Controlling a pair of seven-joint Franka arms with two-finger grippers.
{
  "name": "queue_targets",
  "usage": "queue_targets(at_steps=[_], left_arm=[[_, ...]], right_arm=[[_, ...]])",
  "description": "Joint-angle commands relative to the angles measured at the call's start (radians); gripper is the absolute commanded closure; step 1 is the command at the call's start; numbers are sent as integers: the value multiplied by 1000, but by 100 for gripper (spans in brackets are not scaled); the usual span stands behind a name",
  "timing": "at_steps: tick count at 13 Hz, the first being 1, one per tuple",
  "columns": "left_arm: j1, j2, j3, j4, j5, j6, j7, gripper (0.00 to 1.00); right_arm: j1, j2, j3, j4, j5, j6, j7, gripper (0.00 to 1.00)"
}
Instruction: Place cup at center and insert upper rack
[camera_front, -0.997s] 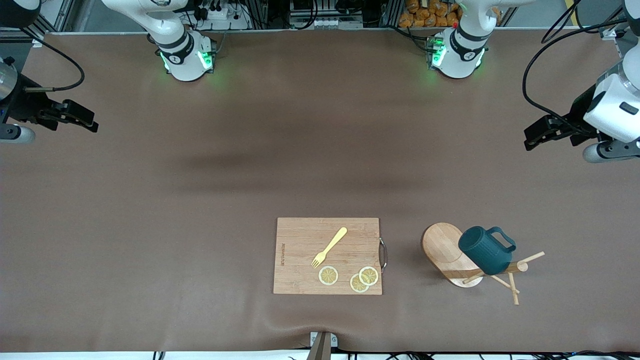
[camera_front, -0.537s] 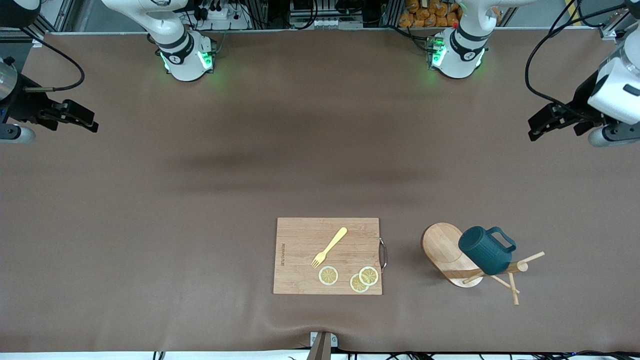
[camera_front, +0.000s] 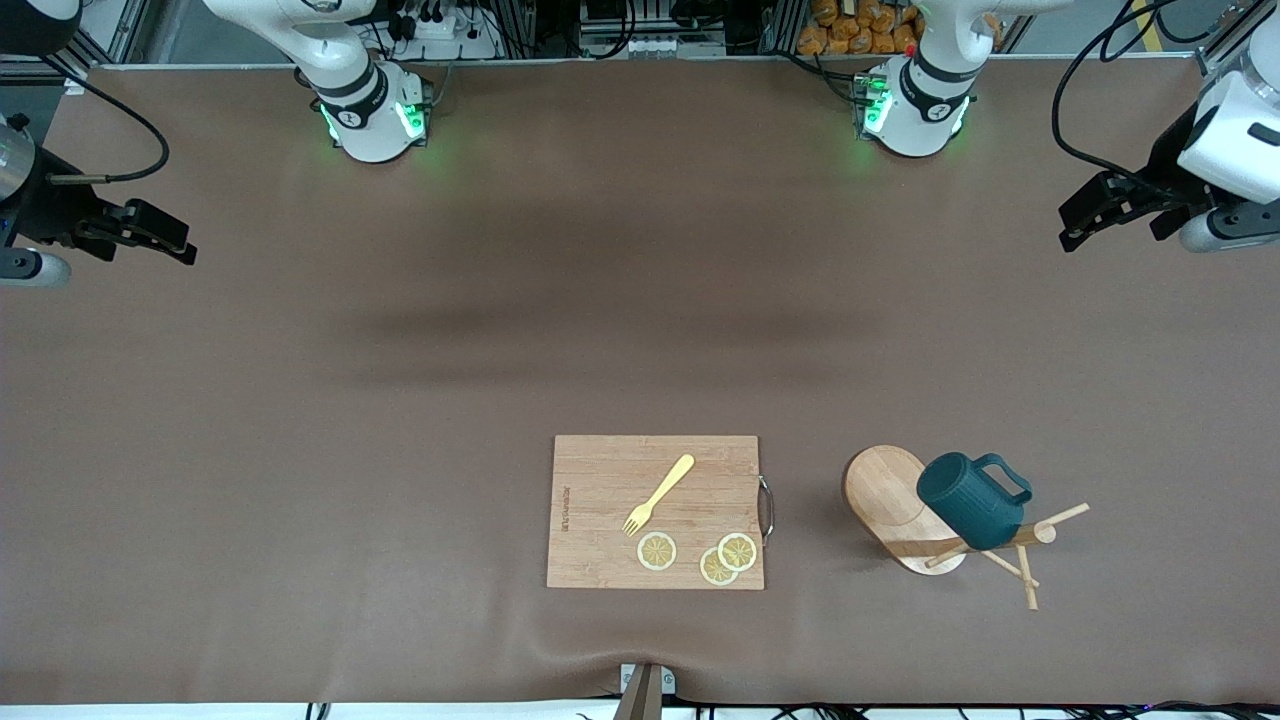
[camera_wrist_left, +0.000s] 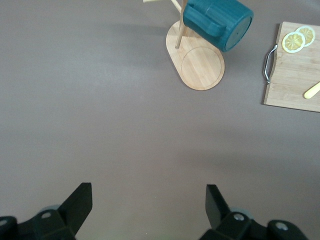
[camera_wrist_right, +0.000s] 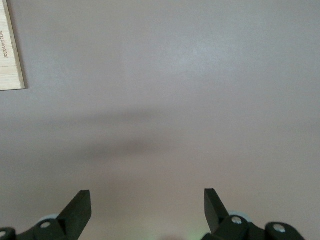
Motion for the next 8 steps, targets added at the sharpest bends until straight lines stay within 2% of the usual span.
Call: queue_targets(at_steps=[1,8], left_arm=[[-13,-20,15,-10,9,19,0,0],[-30,-6,23,-12,9,16,1,0]], right_arm=[[-4,-12,4,-6,-3,-5,-8,0],[-4,-12,4,-6,-3,-3,-8,0]])
